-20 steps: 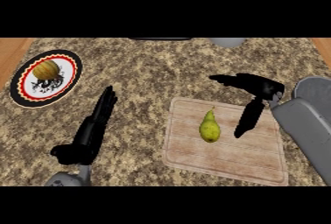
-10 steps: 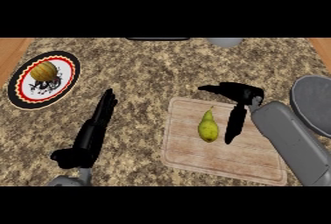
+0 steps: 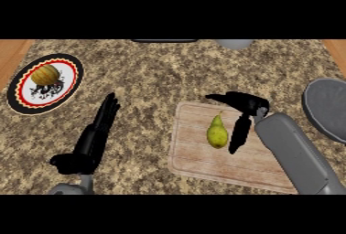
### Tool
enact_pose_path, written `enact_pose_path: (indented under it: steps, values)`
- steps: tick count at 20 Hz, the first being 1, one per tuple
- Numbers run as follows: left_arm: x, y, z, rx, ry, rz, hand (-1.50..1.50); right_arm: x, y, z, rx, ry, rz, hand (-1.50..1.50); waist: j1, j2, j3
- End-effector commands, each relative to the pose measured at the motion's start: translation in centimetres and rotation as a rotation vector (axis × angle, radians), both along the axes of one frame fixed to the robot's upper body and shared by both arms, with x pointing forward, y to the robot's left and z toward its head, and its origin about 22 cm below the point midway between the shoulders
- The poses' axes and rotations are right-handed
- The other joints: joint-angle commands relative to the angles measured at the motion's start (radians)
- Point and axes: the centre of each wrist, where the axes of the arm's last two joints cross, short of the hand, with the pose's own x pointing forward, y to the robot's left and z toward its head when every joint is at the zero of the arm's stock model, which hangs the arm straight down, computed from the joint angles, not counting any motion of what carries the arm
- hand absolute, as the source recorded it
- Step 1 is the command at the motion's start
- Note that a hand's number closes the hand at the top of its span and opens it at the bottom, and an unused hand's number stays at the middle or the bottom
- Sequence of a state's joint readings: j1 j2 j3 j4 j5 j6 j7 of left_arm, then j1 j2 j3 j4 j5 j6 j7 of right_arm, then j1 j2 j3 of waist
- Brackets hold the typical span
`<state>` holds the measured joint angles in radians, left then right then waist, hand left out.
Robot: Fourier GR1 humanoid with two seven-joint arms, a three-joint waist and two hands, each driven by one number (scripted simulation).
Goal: Pick the pear from the cutting board and place it in the pan
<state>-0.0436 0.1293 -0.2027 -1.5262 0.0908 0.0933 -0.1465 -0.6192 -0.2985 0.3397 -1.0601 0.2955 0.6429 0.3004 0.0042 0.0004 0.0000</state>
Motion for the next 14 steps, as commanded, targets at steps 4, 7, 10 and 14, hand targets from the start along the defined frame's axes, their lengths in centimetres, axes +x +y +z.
enact_pose_path:
  steps: [4,7,10,14]
  values:
    - [-0.2,-2.4,0.8,-0.018,-0.006,0.011,0.00,-0.7,0.6,-1.9,0.015,0.010,-0.014,-1.50,-0.001,-0.001,0.000]
    - [-0.3,0.2,0.1,0.013,-0.005,-0.005,0.00,-1.3,2.1,-4.0,-0.013,0.032,-0.011,-1.50,0.001,0.000,0.000]
    - [-0.9,1.0,-0.1,0.015,-0.012,0.013,0.00,0.6,1.7,-3.6,-0.024,0.055,-0.036,-1.50,0.004,0.001,0.000]
    - [0.8,-0.9,1.5,-0.004,-0.020,-0.010,0.00,-0.3,2.1,-5.6,-0.065,0.104,0.099,1.50,0.009,0.003,0.000]
